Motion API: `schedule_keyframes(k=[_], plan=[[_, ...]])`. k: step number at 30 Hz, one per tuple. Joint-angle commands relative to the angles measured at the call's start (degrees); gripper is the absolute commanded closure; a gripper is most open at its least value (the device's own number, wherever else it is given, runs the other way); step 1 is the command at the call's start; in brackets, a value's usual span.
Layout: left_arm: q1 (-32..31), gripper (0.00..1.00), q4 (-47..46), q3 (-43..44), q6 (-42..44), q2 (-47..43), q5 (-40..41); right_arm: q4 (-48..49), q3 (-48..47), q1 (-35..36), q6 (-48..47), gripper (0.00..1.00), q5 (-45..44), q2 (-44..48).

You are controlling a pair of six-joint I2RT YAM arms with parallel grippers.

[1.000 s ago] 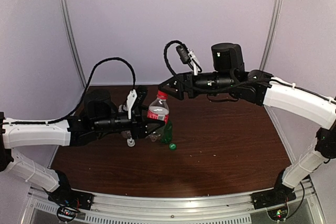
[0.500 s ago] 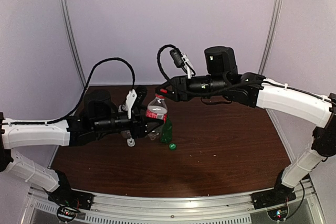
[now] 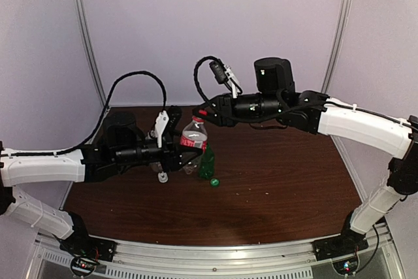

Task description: Unscrew the bottle caps

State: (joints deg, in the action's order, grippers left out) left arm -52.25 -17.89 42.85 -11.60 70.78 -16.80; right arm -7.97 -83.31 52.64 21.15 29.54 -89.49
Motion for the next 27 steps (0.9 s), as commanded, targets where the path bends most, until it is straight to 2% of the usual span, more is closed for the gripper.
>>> schedule_keyframes(k=[1, 4, 8, 11, 14, 20, 23, 27], plan=[[-0.21, 0.71, -4.87, -0.75, 0.71, -2.06, -3.51, 2.14, 0.85, -0.63, -8.16, 0.84, 7.55, 1.30], [-0.15, 0.71, -7.49, -1.31, 0.83, -2.44, -12.35, 2.10, 2.08, -1.46, -16.95, 0.84, 19.07, 2.17], [-0.14, 0.71, -16.50, -2.36, -2.56, -1.73, -31.35, -4.18, 1.33, -1.77, -30.68, 0.83, 35.99, 2.78], [-0.17, 0.71, -23.41, -3.02, -7.68, -0.50, -39.10, -10.24, -1.28, -2.72, -36.76, 0.83, 41.60, 1.89], [-0.13, 0.71, -24.65, -2.83, -8.56, 0.45, -40.97, -15.41, -3.48, -3.15, -40.69, 0.83, 42.79, 1.24], [-0.18, 0.71, -25.93, -1.72, -9.48, 2.78, -43.31, -18.96, -4.76, -3.25, -43.10, 0.79, 44.26, 1.20], [-0.14, 0.71, -26.11, -1.33, -9.92, 3.43, -42.60, -18.12, -4.54, -3.25, -42.02, 0.78, 43.28, 1.49], [-0.13, 0.72, -24.91, -1.02, -9.50, 3.40, -41.22, -12.36, -2.43, -3.25, -36.70, 0.67, 40.46, 2.43]])
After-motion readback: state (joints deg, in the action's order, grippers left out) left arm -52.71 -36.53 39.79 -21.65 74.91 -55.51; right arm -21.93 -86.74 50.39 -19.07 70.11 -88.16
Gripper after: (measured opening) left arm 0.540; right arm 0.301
